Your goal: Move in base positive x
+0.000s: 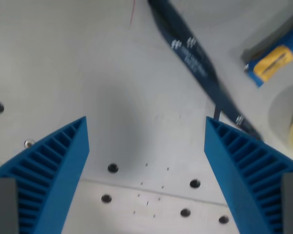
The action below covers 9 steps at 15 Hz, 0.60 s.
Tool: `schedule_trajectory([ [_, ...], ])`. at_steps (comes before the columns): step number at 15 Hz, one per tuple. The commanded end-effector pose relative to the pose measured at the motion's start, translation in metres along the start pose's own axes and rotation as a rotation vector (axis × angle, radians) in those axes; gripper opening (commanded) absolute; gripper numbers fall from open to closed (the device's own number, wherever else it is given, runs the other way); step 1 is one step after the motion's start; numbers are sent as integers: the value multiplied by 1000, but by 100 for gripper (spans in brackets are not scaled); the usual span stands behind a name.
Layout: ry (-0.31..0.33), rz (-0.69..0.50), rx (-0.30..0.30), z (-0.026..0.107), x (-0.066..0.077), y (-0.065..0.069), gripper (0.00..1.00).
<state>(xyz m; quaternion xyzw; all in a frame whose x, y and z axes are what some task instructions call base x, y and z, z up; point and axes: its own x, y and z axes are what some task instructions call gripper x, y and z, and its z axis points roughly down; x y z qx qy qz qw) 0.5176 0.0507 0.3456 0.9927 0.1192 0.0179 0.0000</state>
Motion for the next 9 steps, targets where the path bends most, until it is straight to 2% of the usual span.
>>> schedule_trajectory([
  [1, -39, -13, 1, -2, 17, 9, 100],
  [9, -39, -13, 1, 2, 57, 27, 100],
])
